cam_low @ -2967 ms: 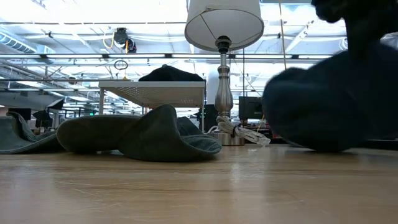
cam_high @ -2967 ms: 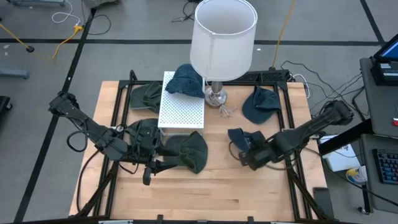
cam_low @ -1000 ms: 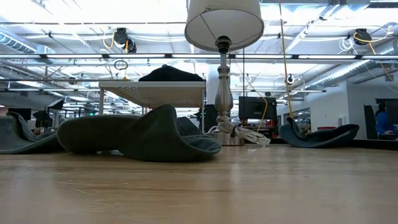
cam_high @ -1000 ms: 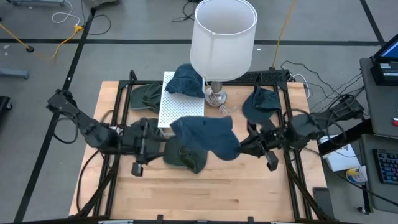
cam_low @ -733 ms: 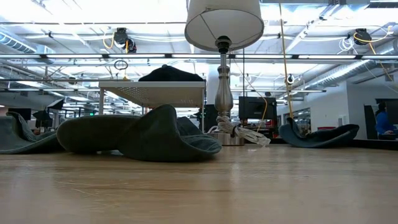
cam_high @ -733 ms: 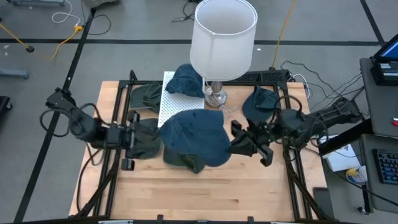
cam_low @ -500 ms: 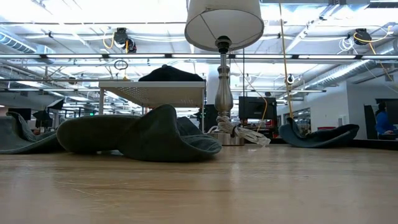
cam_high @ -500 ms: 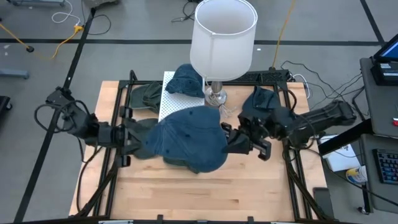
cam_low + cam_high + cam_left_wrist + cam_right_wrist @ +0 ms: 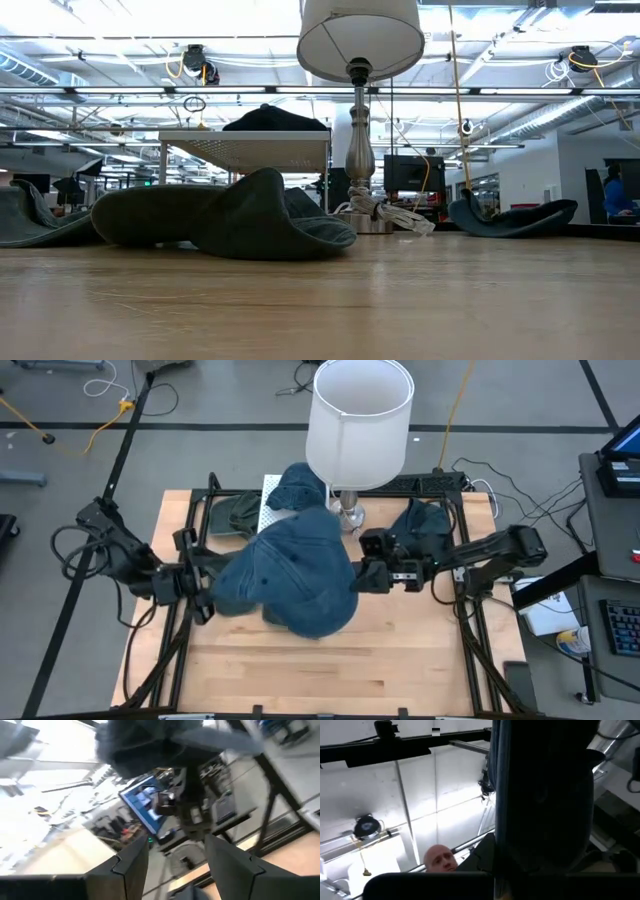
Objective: Pick & Place hat
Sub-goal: Stack the bottom blue cap on the blue cap on the shelf
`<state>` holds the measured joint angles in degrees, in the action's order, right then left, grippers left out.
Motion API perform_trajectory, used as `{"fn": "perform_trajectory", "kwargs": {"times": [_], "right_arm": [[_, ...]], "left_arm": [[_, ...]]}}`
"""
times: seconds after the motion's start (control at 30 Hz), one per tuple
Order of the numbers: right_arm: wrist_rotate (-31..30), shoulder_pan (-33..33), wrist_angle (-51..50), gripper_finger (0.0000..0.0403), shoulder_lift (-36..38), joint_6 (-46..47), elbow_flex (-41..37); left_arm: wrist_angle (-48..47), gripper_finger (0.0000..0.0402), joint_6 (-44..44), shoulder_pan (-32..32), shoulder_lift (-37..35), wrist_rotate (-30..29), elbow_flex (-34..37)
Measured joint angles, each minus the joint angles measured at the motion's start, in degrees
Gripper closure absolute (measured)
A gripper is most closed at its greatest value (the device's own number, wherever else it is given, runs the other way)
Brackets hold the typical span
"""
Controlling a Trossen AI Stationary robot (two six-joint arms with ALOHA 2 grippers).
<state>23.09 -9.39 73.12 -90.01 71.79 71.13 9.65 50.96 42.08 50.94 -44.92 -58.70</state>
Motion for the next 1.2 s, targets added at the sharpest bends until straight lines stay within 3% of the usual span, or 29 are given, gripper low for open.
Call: {"fn": "perform_trajectory", "kwargs": {"times": [0.23, 0.67, 1.2], "right_arm": [[1.2, 0.0, -0.1, 0.0395, -3.2, 4.3, 3.1], [1.2, -0.1, 0.5, 0.0395, -4.7, 9.6, 3.7], [1.9, 0.0, 0.3, 0.0395, -4.7, 10.0, 3.7]], "left_arm": [[3.2, 0.0202, 15.5, 0.0, 0.0, -4.5, 0.0], [12.9, 0.0201, 46.8, 0.0, 0.0, -4.6, 0.0], [15.2, 0.0201, 49.4, -1.6, 1.7, -4.2, -0.6]]}}
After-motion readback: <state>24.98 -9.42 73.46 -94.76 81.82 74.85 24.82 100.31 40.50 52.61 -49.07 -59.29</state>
